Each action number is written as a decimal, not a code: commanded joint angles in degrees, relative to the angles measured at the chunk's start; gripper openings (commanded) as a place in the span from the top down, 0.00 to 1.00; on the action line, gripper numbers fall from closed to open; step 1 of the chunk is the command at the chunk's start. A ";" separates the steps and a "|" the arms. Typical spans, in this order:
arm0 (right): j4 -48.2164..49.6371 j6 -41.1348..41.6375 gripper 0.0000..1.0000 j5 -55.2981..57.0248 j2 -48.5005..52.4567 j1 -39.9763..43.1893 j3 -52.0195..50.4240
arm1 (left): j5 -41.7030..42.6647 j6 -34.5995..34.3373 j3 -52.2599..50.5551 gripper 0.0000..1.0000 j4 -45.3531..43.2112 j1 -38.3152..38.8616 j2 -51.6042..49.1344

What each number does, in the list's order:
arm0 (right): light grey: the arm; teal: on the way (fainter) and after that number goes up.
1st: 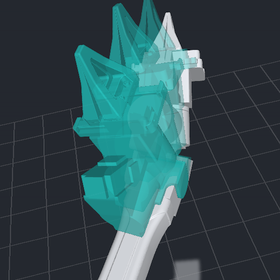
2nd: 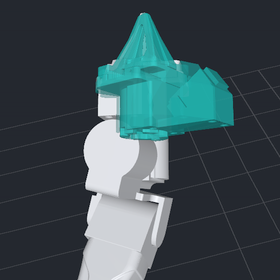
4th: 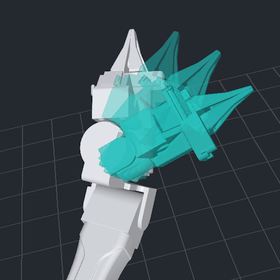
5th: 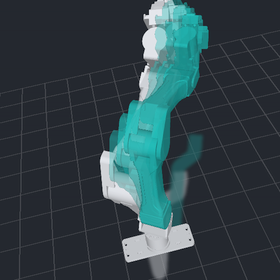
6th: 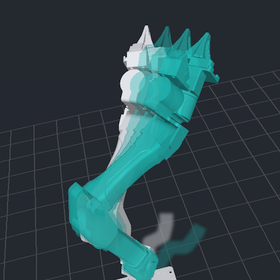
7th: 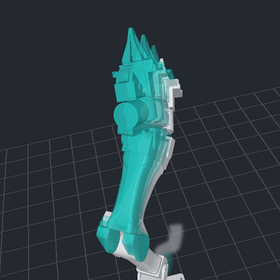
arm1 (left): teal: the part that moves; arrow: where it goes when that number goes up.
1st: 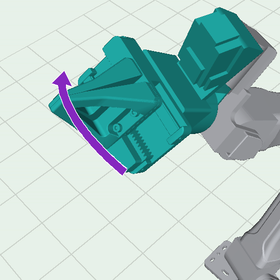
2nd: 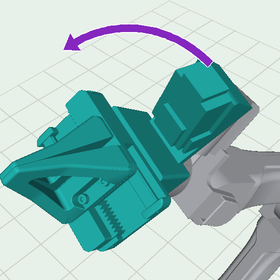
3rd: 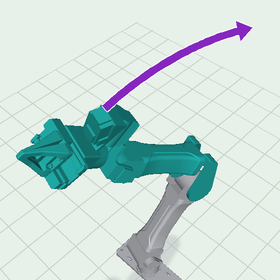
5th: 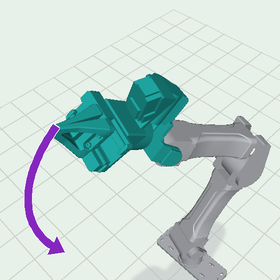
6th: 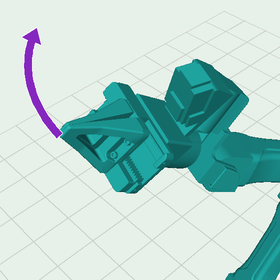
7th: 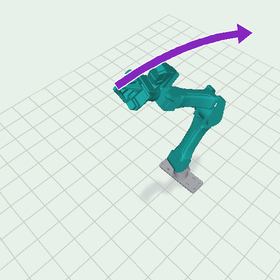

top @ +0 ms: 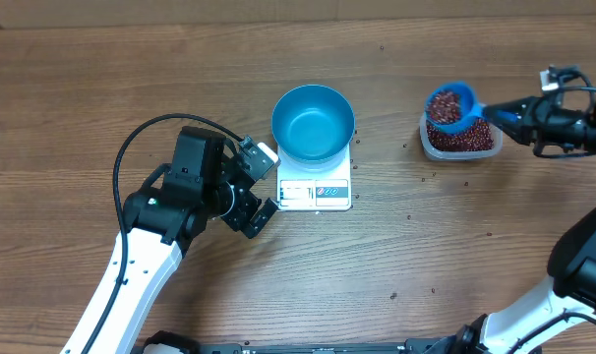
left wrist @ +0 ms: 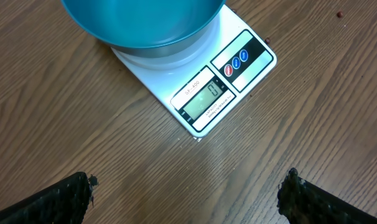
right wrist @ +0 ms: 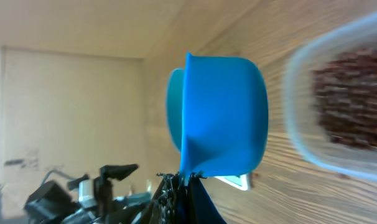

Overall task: Scoop item into bowl and weigh 150g on scale
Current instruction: 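Lift the filled scoop out of the tub toward the bowl, then tip the scoop over the teal bowl with the right gripper, pouring beans, then carry the empty scoop back to the bean tub with the right gripper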

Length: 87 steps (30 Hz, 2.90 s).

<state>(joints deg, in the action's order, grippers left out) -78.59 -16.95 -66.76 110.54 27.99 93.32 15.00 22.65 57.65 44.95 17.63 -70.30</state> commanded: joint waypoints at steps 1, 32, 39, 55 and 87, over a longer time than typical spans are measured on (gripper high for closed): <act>0.72 -1.36 0.96 -7.80 -0.90 -4.20 1.31 | 1.09 -0.59 -0.17 0.00 -0.20 0.39 -0.20; 17.92 20.22 0.96 46.29 -0.92 -45.24 12.09 | 1.09 -0.59 -0.17 0.00 -0.20 0.39 -0.20; 21.14 19.93 0.96 64.65 -0.92 -53.92 12.09 | 1.09 -0.59 -0.17 0.00 -0.22 0.39 -0.20; 22.60 16.48 0.96 89.07 -1.60 -66.16 12.20 | 1.09 -0.59 -0.17 0.00 -0.20 0.39 -0.20; 7.26 10.62 0.96 77.31 -12.04 -30.49 11.72 | 1.09 -0.59 -0.17 0.00 -0.20 0.39 -0.20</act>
<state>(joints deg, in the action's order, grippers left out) -70.43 -3.44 6.42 97.03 -4.60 103.92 15.00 22.65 57.65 44.97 17.63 -70.30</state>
